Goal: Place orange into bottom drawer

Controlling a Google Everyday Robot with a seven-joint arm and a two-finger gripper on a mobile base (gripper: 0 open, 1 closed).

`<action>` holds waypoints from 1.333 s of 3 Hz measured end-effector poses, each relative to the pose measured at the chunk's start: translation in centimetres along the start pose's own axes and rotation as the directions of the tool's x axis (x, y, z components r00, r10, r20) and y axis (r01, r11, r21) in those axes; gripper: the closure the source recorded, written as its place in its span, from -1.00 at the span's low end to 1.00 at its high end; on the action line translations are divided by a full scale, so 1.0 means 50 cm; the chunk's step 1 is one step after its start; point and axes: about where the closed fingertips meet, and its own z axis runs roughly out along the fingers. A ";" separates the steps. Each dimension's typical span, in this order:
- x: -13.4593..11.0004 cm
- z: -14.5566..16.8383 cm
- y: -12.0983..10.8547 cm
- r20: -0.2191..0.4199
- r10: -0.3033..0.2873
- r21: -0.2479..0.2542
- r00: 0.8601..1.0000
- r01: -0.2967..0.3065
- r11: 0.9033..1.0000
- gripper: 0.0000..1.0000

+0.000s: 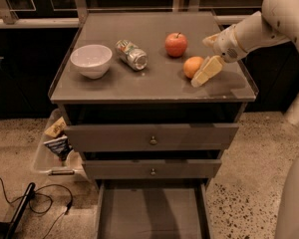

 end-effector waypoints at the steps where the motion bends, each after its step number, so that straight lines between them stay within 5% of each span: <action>1: -0.005 0.025 0.004 0.026 0.034 -0.067 0.999 -0.032 0.997 -1.00; 4: -0.005 0.026 0.004 0.026 0.035 -0.070 0.999 -0.033 0.997 0.30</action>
Offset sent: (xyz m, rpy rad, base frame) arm 0.0031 0.0088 -0.0069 0.0419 0.0513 0.0250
